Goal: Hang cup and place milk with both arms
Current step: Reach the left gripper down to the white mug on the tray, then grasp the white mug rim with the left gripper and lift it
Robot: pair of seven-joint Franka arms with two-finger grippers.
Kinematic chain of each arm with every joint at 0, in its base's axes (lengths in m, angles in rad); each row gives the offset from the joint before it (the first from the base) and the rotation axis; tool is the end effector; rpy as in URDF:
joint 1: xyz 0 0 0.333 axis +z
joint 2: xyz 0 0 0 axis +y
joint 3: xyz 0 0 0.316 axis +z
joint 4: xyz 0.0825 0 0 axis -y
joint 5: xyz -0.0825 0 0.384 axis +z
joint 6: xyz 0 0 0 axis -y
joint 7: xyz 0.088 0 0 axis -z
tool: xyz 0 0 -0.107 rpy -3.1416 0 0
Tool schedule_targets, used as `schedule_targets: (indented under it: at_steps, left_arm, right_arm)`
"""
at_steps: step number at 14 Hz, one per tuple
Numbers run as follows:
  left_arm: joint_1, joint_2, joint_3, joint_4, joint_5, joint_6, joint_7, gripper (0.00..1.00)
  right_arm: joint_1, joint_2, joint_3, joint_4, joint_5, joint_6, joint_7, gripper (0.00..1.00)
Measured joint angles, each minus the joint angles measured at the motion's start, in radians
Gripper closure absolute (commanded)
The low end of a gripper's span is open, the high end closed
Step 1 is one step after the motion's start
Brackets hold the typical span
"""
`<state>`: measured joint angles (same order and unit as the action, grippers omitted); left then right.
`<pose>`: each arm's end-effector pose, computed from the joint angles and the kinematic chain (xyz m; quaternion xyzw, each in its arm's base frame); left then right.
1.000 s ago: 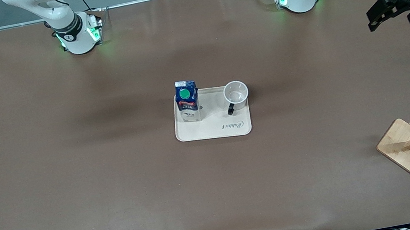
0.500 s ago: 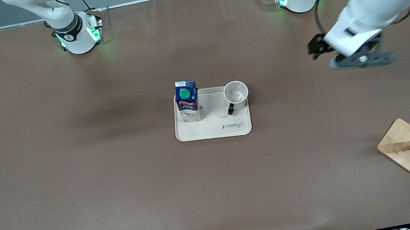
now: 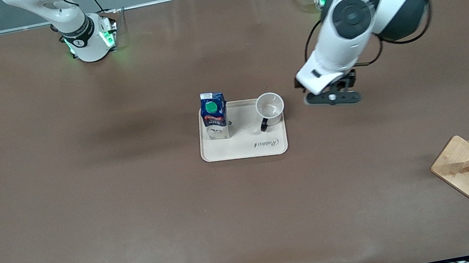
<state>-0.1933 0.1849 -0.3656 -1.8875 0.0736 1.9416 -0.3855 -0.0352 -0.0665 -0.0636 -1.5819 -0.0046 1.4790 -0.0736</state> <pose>0.5055 -0.3007 0.4053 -0.9932 0.1008 0.0522 0.0271 0.5215 -0.0535 0.6472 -0.9998 0.0127 0.0182 0.0014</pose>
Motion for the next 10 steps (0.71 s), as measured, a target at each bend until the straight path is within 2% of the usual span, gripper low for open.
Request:
schedule_targets:
  at_steps: [1,3,5,10]
  left_arm:
    - [-0.022,0.026,0.0,-0.005,0.017,0.022,-0.023,0.0]
    - [-0.041,0.086,0.0,-0.008,0.028,0.061,-0.034,0.12]
    - [-0.05,0.146,0.0,-0.008,0.029,0.101,-0.034,0.17]
    - [-0.089,0.24,0.0,-0.008,0.029,0.197,-0.047,0.23]
  right_arm:
    - [0.0,0.0,0.0,0.0,0.0,0.0,0.0,0.0]
    - [0.0,0.0,0.0,0.0,0.0,0.0,0.0,0.0]
    - [0.0,0.0,0.0,0.0,0.0,0.0,0.0,0.0]
    - [0.0,0.0,0.0,0.0,0.0,0.0,0.0,0.0]
